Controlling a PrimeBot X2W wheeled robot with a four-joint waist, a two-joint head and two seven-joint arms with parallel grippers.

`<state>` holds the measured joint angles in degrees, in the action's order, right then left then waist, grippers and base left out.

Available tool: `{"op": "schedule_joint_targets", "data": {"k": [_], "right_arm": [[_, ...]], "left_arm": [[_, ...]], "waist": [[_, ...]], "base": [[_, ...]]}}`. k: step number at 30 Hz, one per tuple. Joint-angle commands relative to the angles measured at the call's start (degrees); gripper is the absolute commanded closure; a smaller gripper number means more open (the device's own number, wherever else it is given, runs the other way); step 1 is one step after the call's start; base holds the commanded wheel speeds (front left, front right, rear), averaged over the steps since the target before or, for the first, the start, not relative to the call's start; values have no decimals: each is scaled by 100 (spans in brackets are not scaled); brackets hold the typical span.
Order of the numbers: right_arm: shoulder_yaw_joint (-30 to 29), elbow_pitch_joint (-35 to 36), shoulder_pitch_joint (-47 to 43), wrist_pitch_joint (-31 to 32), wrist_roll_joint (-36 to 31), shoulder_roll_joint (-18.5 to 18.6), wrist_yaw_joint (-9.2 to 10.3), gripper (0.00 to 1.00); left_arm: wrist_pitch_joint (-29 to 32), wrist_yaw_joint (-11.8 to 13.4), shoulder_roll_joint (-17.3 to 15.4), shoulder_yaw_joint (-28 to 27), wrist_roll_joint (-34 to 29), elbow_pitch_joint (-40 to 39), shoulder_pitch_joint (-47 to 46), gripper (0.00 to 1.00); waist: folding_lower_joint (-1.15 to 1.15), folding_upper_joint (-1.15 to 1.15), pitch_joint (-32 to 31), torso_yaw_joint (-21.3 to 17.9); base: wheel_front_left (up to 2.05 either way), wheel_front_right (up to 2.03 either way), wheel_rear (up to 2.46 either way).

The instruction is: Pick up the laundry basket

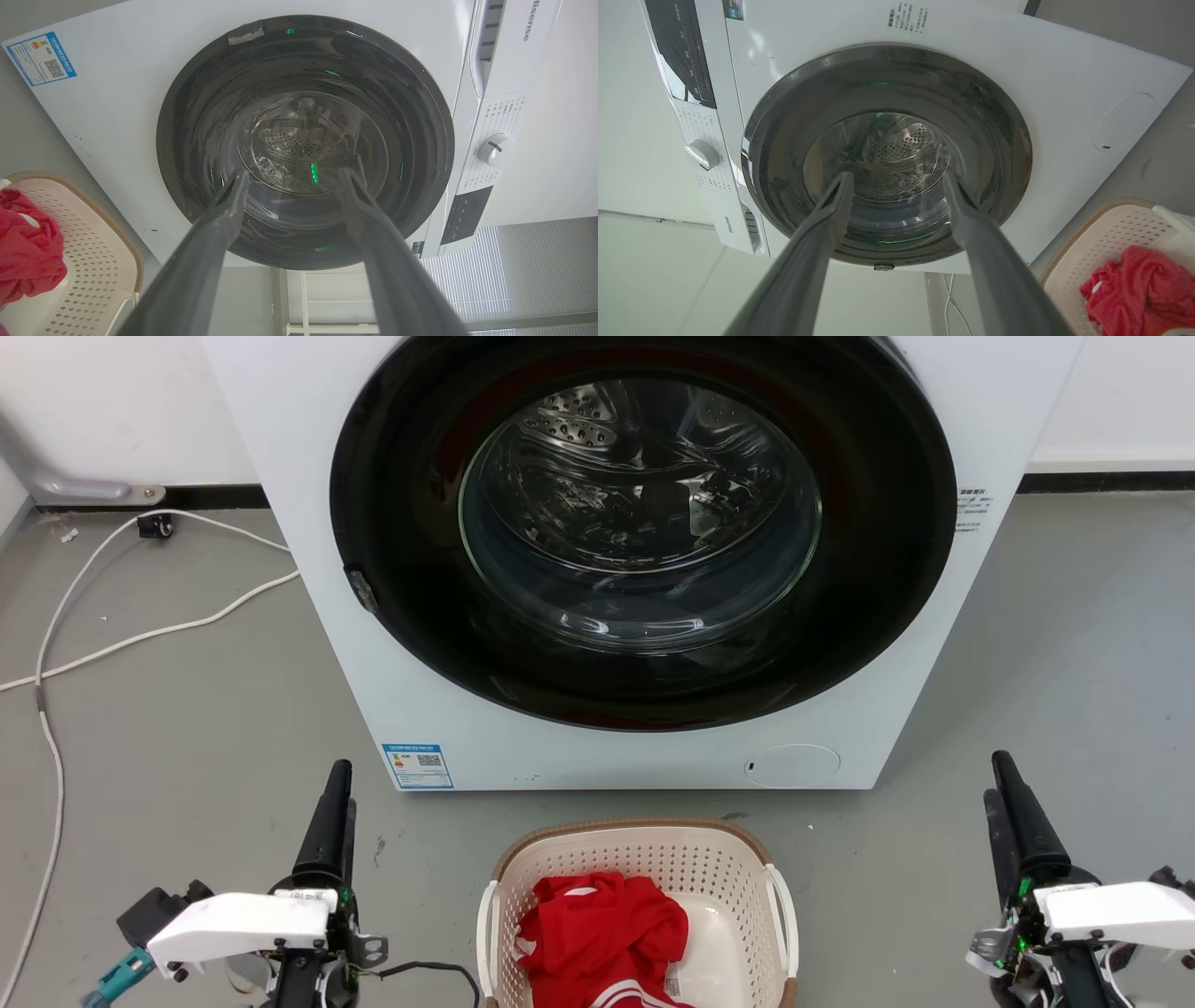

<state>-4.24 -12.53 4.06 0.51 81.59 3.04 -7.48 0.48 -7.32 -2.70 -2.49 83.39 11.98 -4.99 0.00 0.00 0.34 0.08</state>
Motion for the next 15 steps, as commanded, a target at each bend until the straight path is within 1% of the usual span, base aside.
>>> {"op": "schedule_joint_targets", "data": {"k": [1,6,15], "right_arm": [[9,133,55,-45,-221,45,0,0],[49,234,35,-159,-1162,42,-1,0],[101,360,-7,-352,-2498,9,-1,0]], "left_arm": [[-46,-7,-19,-13,-185,-128,-164,0],[-160,-9,-19,-35,-846,-226,-173,0],[-352,8,-20,113,-1895,-328,-213,0]], "waist": [[0,0,0,0],[0,0,0,0],[0,0,-3,6]], "base": [[0,0,0],[0,0,0],[0,0,0]]}}
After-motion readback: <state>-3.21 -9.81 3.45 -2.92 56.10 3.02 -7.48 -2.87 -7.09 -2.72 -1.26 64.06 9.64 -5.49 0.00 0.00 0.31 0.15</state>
